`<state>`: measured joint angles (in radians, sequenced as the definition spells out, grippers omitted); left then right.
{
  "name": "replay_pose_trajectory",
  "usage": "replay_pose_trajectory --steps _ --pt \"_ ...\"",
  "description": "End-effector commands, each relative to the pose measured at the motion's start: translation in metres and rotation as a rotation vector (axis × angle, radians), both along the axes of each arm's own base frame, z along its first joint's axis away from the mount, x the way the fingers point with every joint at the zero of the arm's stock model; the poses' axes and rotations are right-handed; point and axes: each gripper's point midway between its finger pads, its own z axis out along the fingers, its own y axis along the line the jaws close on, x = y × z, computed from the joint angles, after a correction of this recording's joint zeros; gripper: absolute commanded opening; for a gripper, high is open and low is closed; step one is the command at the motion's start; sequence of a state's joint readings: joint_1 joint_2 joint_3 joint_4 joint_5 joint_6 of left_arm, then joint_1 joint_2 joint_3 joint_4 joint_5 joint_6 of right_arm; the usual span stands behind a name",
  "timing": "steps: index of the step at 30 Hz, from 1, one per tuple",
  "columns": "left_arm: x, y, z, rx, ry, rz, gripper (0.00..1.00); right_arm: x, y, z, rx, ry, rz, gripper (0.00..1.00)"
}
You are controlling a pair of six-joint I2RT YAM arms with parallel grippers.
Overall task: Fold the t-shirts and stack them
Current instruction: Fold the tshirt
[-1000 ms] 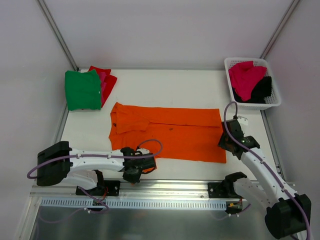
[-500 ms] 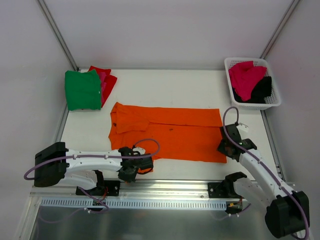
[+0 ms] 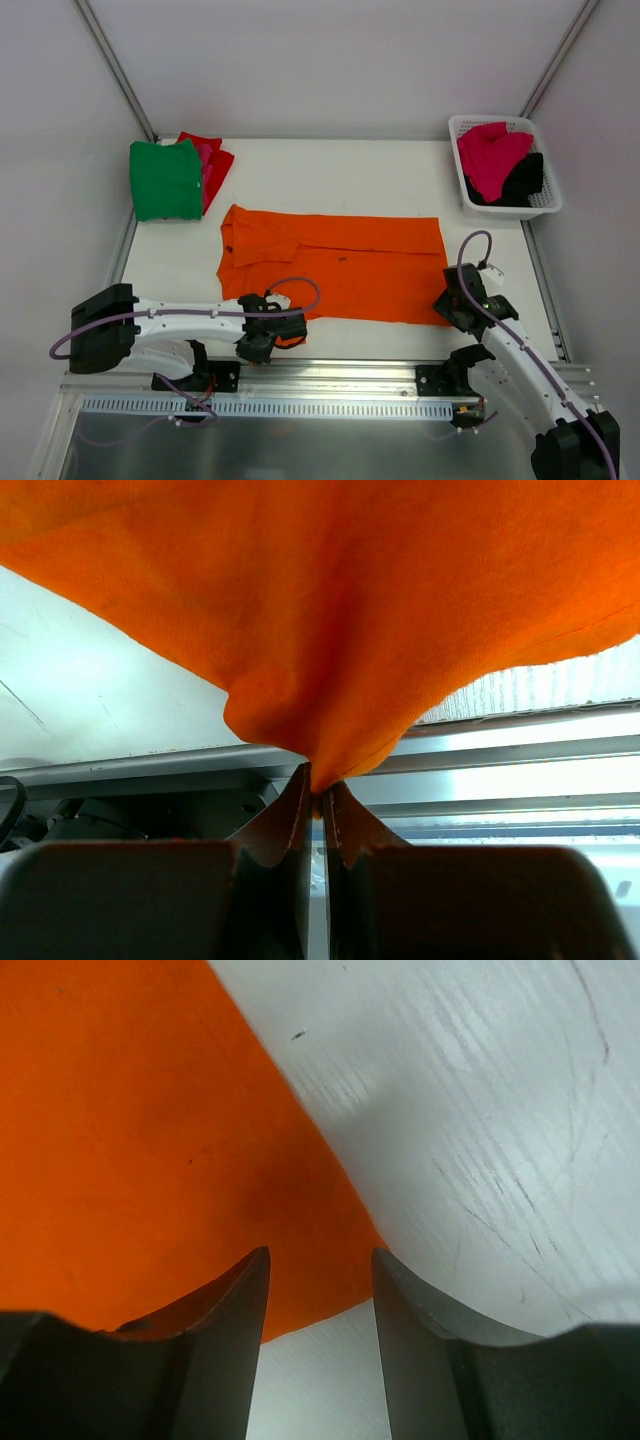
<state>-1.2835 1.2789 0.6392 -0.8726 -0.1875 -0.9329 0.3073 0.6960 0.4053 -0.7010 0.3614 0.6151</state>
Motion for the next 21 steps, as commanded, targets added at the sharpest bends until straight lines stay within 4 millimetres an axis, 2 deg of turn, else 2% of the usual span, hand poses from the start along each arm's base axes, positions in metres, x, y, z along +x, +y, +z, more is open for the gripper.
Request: replay_pose_trajectory --steps 1,5,7,8,10,13,14,15,17,20,21 --pt "0.0 0.002 0.004 0.014 -0.006 0.002 0.0 0.003 0.007 -0.008 0.048 0.01 -0.031 0.49" --pt "-0.002 0.002 0.002 0.005 0.0 0.001 0.0 0.004 0.011 -0.017 0.061 0.053 -0.033 0.45" --pt "-0.002 0.002 0.002 0.002 0.0 -0.001 0.0 0.005 0.013 -0.022 0.066 0.071 -0.035 0.34" --pt "-0.002 0.001 0.002 -0.003 0.001 -0.004 0.0 0.005 0.013 -0.023 0.066 0.076 -0.039 0.18" --pt "-0.002 0.001 0.001 -0.004 0.002 -0.004 0.0 0.003 0.013 -0.025 0.065 0.081 -0.041 0.11" --pt "-0.003 0.002 0.0 -0.004 0.007 -0.002 0.0 0.003 0.012 -0.024 0.067 0.073 -0.038 0.11" --pt "-0.004 0.002 0.0 -0.007 0.009 0.0 0.0 0.003 0.015 -0.023 0.08 0.07 -0.031 0.16" --pt "-0.004 0.001 0.0 -0.009 0.01 0.0 0.0 0.0 0.014 -0.022 0.076 0.076 -0.027 0.28" --pt "-0.004 0.002 0.0 -0.008 0.01 0.001 0.0 -0.003 0.011 -0.015 0.07 0.057 -0.026 0.29" --pt "-0.004 0.001 0.0 -0.008 0.012 0.003 0.0 -0.002 0.005 -0.005 0.058 -0.004 -0.034 0.19" --pt "-0.004 0.002 -0.001 -0.004 0.01 0.001 0.0 -0.004 0.003 -0.005 0.054 -0.006 -0.036 0.07"
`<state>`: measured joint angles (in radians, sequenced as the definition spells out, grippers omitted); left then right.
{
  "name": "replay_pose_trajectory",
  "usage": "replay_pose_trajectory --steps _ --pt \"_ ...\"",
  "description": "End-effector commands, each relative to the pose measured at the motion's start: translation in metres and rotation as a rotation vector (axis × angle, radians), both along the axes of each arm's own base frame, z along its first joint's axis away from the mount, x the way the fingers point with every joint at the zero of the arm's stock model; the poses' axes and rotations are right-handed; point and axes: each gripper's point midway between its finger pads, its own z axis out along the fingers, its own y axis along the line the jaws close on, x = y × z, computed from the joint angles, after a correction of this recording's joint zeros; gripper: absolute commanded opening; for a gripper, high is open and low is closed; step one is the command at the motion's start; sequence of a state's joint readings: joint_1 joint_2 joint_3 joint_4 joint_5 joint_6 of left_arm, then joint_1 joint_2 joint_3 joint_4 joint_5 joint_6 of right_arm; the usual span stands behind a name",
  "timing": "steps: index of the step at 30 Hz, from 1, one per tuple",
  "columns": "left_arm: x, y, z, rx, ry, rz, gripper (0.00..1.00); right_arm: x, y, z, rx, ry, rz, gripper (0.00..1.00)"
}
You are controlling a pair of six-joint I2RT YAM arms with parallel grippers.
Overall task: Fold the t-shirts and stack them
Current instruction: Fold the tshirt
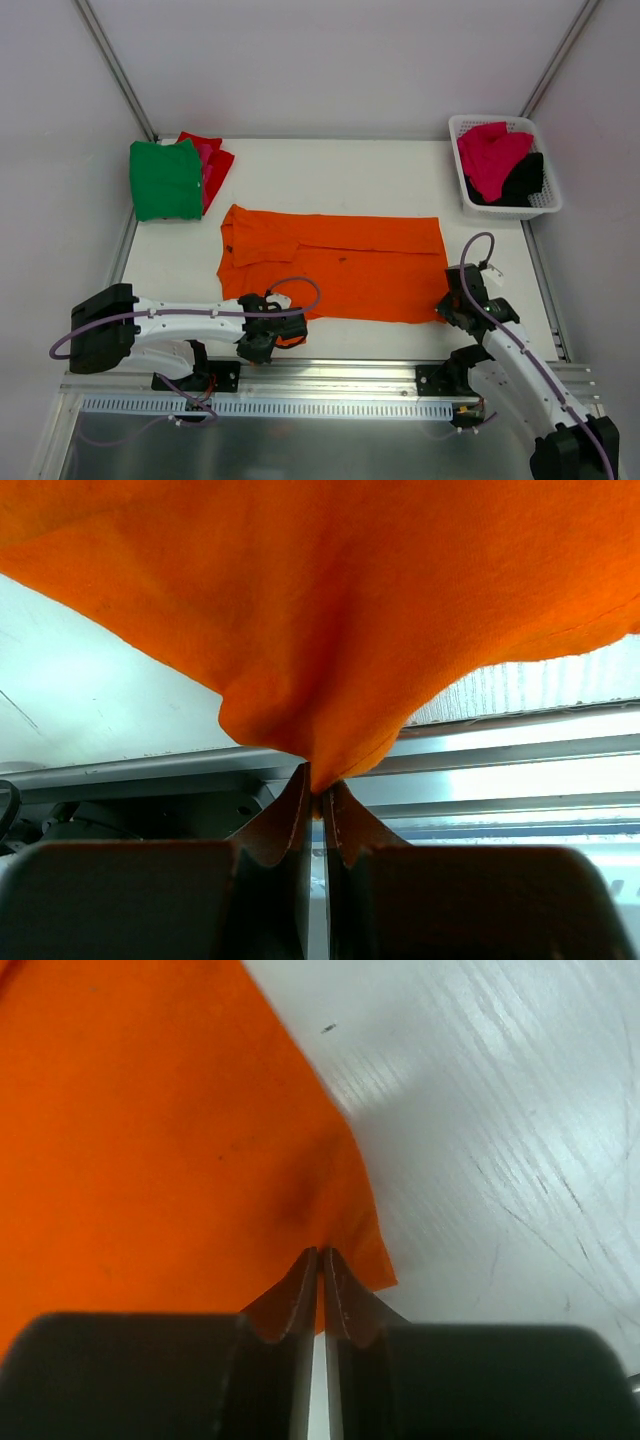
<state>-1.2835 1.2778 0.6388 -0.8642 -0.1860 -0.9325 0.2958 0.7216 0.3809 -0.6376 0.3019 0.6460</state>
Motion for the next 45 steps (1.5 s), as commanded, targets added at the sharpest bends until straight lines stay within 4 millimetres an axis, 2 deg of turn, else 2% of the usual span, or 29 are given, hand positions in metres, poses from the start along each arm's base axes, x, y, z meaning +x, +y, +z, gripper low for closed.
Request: replay_pose_trajectory --steps 1,6,14,22,26,27,30,38,39,41,43,45 --pt "-0.004 0.003 0.0 0.005 0.009 0.002 0.0 -0.008 -0.008 0.004 -0.012 -0.013 -0.023 0.04" --pt "-0.004 0.0 0.002 -0.001 0.013 -0.006 0.0 -0.01 -0.004 0.003 0.001 0.005 0.001 0.0" --pt "0.005 -0.008 0.017 -0.035 -0.03 -0.022 0.0 -0.001 -0.001 0.022 0.017 -0.073 0.03 0.0" --pt "0.038 -0.019 0.061 -0.009 -0.185 -0.048 0.0 0.012 -0.003 0.042 -0.021 -0.111 0.062 0.0" --pt "0.057 -0.009 0.089 0.057 -0.294 -0.019 0.0 0.019 -0.005 0.049 -0.049 -0.121 0.072 0.01" --pt "0.063 0.001 0.095 0.105 -0.328 -0.01 0.0 0.02 -0.004 0.051 -0.05 -0.122 0.08 0.01" --pt "0.072 0.008 0.101 0.128 -0.354 0.018 0.0 0.027 -0.003 0.058 -0.059 -0.132 0.095 0.0" --pt "0.117 0.017 0.123 0.093 -0.433 0.131 0.0 0.047 -0.007 0.08 -0.125 -0.149 0.127 0.01" --pt "0.122 0.018 0.125 0.09 -0.437 0.122 0.0 0.054 -0.007 0.087 -0.125 -0.169 0.129 0.0" --pt "0.137 0.017 0.128 0.072 -0.463 0.159 0.0 0.061 -0.006 0.086 -0.136 -0.148 0.142 0.01" --pt "0.147 0.015 0.128 0.08 -0.466 0.149 0.0 0.073 -0.005 0.094 -0.136 -0.16 0.143 0.0" --pt "0.162 0.017 0.128 0.111 -0.48 0.165 0.0 0.082 -0.003 0.09 -0.142 -0.13 0.157 0.01"
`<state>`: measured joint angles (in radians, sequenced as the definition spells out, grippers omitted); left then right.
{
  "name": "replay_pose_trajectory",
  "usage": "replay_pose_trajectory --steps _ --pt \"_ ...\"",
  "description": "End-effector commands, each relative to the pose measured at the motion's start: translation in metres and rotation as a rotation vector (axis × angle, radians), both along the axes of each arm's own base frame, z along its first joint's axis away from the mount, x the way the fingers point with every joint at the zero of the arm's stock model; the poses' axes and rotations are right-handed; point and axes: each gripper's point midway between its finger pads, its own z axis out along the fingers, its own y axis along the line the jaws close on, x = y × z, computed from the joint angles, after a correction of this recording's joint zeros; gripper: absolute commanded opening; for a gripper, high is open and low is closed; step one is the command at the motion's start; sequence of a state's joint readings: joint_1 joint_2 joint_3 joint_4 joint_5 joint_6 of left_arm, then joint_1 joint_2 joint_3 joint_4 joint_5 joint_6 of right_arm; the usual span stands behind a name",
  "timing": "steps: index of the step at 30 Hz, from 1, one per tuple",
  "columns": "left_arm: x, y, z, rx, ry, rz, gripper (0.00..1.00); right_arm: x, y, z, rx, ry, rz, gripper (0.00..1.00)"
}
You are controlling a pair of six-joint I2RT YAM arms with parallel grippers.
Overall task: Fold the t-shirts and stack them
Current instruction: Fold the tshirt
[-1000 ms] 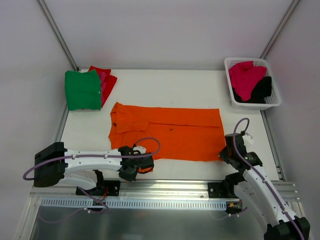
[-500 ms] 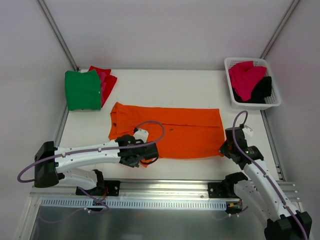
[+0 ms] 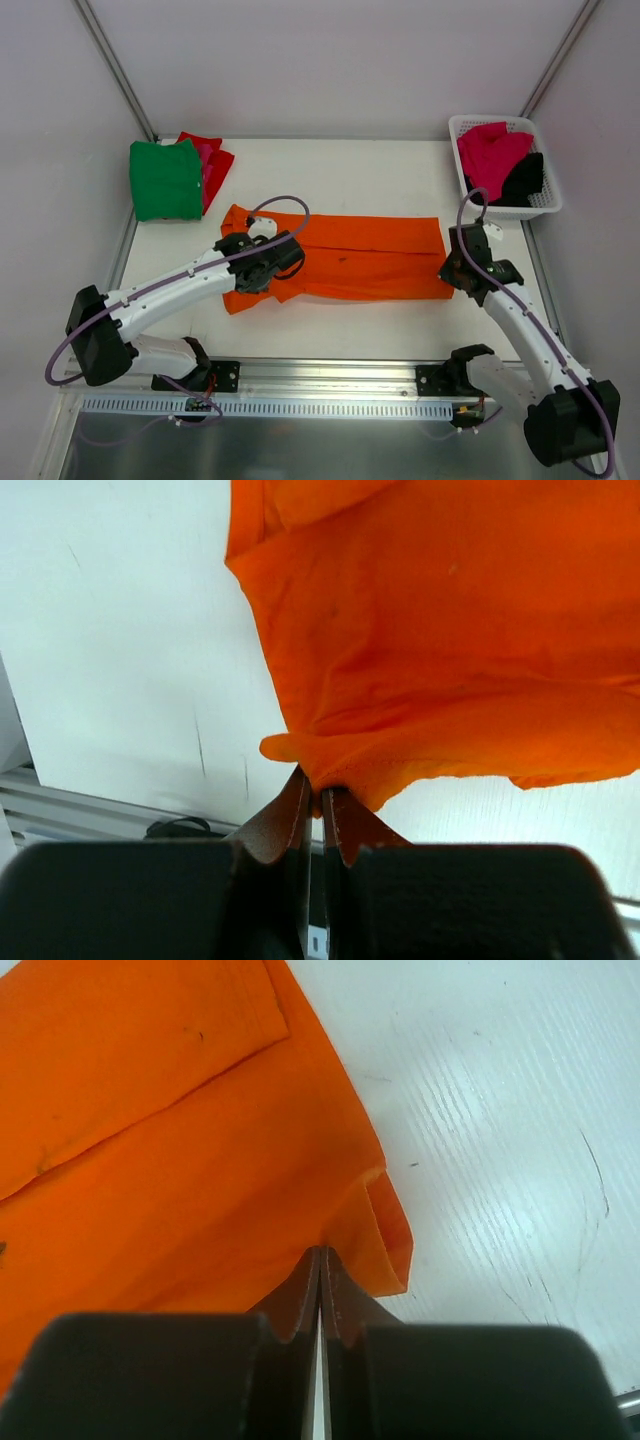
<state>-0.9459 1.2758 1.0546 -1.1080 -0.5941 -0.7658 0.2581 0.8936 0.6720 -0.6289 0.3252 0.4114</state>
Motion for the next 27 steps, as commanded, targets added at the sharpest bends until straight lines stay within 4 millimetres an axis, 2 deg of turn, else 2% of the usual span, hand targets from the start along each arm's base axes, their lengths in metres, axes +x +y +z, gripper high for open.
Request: replay_pose_trajectory --steps 1,2,7,13,17,19,24,27 --pt "0.031 -0.002 0.013 0.039 -0.055 -0.013 0.0 0.03 0.001 0.021 -0.024 -0.047 0.02 0.0" --pt "0.036 -0.006 0.017 0.031 -0.065 -0.009 0.0 0.034 0.002 0.019 -0.024 -0.037 0.025 0.01" --pt "0.062 -0.001 0.018 0.063 -0.069 0.069 0.0 0.054 0.005 0.009 -0.033 0.009 0.046 0.01" --pt "0.088 0.008 0.007 0.104 -0.044 0.151 0.0 0.074 0.004 0.001 -0.028 0.043 0.05 0.01" --pt "0.097 0.021 -0.001 0.129 -0.028 0.202 0.0 0.084 0.002 -0.004 -0.019 0.056 0.045 0.01" --pt "0.103 0.02 -0.002 0.098 -0.03 0.209 0.0 0.088 0.002 -0.002 -0.016 0.052 0.038 0.01" --pt "0.116 0.034 0.001 0.103 -0.053 0.257 0.0 0.102 0.002 -0.003 -0.018 0.063 0.041 0.01" --pt "0.126 0.034 0.003 0.088 -0.06 0.267 0.0 0.112 0.006 -0.002 -0.011 0.064 0.051 0.0"
